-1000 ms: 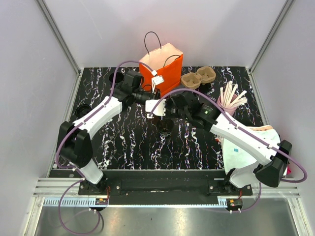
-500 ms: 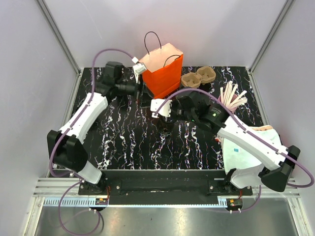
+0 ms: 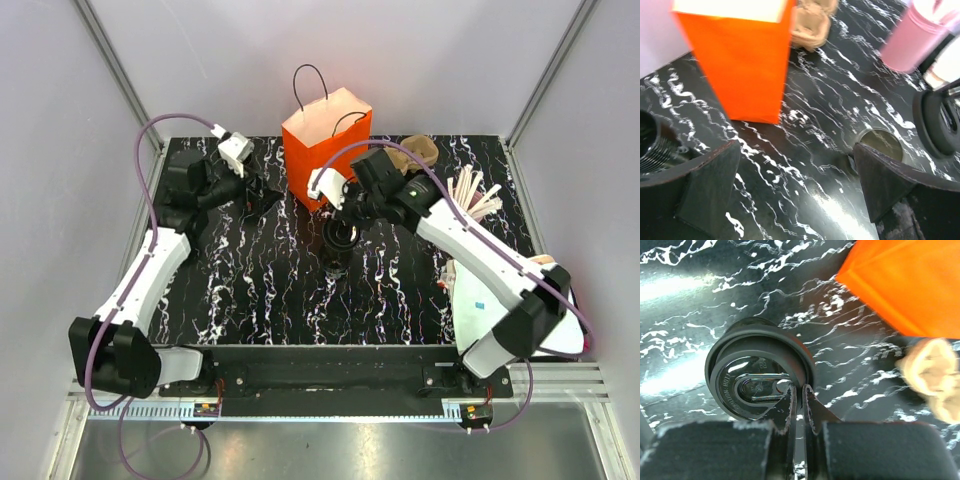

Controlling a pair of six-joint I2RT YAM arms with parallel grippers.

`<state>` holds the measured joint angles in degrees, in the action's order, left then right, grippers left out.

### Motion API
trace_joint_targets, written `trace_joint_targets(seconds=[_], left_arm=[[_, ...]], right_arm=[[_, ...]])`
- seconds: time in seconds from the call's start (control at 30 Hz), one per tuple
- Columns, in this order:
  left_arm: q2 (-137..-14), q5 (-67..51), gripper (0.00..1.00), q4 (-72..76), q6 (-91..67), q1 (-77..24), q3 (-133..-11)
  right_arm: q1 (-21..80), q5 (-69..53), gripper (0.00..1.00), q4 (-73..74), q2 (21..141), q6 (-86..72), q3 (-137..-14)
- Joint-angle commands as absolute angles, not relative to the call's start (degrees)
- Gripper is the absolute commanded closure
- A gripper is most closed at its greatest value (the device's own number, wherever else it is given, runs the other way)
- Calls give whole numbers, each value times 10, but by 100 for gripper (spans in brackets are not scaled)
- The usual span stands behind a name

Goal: Pack the takeout coffee

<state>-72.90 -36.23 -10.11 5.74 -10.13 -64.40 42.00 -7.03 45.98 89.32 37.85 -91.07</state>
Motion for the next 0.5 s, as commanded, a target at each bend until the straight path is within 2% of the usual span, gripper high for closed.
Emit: trace_joint_targets(seconds=[0.0, 0.13, 0.3, 0.47], left_arm=[[-726, -358, 1, 78, 2, -93, -578], [-722, -371, 1, 209, -52, -93, -491], [-726, -307, 1, 213, -64, -96, -470], [-733, -336, 1, 257, -101, -101, -442]], right_arm=[[414, -116, 100, 504, 941, 329, -956], [409, -130, 100, 508, 972, 317, -955], [407, -132, 100, 510, 997, 309, -952], [406, -124, 100, 495, 1019, 307, -945]])
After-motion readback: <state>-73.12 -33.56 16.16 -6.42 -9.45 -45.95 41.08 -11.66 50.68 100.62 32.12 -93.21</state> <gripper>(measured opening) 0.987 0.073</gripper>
